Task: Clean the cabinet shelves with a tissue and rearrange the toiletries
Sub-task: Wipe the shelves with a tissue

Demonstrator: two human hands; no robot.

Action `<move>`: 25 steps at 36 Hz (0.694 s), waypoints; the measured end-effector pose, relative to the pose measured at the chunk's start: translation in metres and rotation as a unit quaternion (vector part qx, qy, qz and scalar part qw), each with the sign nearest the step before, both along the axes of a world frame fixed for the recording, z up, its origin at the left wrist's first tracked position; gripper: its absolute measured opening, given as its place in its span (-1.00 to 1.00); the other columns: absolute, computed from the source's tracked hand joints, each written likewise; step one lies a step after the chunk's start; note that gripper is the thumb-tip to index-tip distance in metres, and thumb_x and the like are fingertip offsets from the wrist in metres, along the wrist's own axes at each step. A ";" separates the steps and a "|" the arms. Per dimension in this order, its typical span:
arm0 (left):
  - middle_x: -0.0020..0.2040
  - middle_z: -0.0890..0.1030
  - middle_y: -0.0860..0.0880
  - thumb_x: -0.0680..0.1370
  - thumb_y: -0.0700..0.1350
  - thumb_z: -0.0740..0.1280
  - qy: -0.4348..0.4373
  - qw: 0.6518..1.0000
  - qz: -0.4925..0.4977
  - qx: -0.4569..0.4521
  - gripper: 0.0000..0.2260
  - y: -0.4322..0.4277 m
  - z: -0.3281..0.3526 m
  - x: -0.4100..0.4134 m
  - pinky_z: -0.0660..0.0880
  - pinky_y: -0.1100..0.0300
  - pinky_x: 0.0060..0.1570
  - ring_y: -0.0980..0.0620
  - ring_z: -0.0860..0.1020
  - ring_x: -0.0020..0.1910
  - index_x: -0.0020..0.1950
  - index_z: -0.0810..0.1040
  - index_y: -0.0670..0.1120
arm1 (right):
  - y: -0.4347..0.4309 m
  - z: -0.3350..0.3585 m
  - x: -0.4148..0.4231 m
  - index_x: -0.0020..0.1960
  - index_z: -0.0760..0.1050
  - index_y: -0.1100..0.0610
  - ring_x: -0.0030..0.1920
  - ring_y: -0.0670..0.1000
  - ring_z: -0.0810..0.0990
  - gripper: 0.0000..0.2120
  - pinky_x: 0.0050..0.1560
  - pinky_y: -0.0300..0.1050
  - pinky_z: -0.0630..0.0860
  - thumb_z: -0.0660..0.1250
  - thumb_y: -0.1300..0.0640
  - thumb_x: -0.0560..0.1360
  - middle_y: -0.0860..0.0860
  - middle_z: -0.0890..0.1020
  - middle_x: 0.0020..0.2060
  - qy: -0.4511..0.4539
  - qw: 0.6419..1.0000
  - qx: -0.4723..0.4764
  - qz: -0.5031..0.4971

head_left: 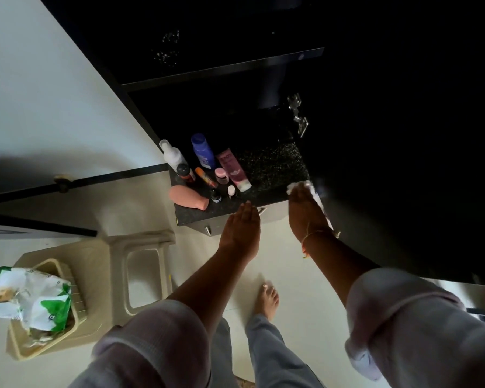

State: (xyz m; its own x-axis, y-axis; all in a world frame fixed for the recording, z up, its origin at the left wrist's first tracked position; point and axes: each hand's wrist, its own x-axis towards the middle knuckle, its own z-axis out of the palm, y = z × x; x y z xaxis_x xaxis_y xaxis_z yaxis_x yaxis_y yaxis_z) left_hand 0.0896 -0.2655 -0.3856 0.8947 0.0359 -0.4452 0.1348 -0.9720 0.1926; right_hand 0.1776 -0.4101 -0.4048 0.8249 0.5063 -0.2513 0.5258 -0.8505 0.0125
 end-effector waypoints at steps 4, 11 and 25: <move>0.58 -0.05 -0.23 0.60 -0.19 0.22 0.002 1.000 -0.007 -0.001 -0.35 -0.001 -0.001 0.004 0.06 0.02 0.53 -0.15 -0.03 0.58 0.57 -0.08 -0.27 | 0.015 -0.008 -0.021 0.50 0.08 0.45 0.51 0.30 0.16 -0.51 0.54 0.10 0.05 -0.21 0.37 0.59 0.31 0.21 0.50 -0.005 0.976 -0.071 0.205; 0.57 0.02 -0.26 0.59 -0.20 0.25 0.012 1.000 -0.019 -0.003 -0.37 0.004 0.003 0.013 0.09 0.07 0.52 -0.16 0.06 0.56 0.56 0.01 -0.28 | 0.002 0.015 -0.003 0.42 0.42 0.13 0.44 0.04 0.39 -0.64 0.47 -0.20 0.18 0.05 0.15 0.69 0.02 0.48 0.39 0.033 0.986 0.160 -0.039; 0.48 0.30 -0.24 0.55 -0.21 0.32 0.052 0.998 -0.042 0.020 -0.46 0.006 0.022 0.037 0.33 0.05 0.38 -0.17 0.34 0.44 0.49 0.25 -0.26 | 0.022 0.010 0.022 0.52 -0.04 0.39 0.49 0.29 0.16 -0.53 0.44 0.08 0.29 -0.10 0.27 0.66 0.36 0.11 0.48 0.067 0.977 0.042 -0.200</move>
State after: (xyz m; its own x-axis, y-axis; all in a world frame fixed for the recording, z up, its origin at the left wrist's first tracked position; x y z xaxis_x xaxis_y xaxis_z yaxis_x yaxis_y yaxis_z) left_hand 0.1265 -0.2595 -0.3637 0.8442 -0.0168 -0.5357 0.0708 -0.9873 0.1424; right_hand 0.1992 -0.3880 -0.3947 0.9236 0.1737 -0.3417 0.1438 -0.9833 -0.1111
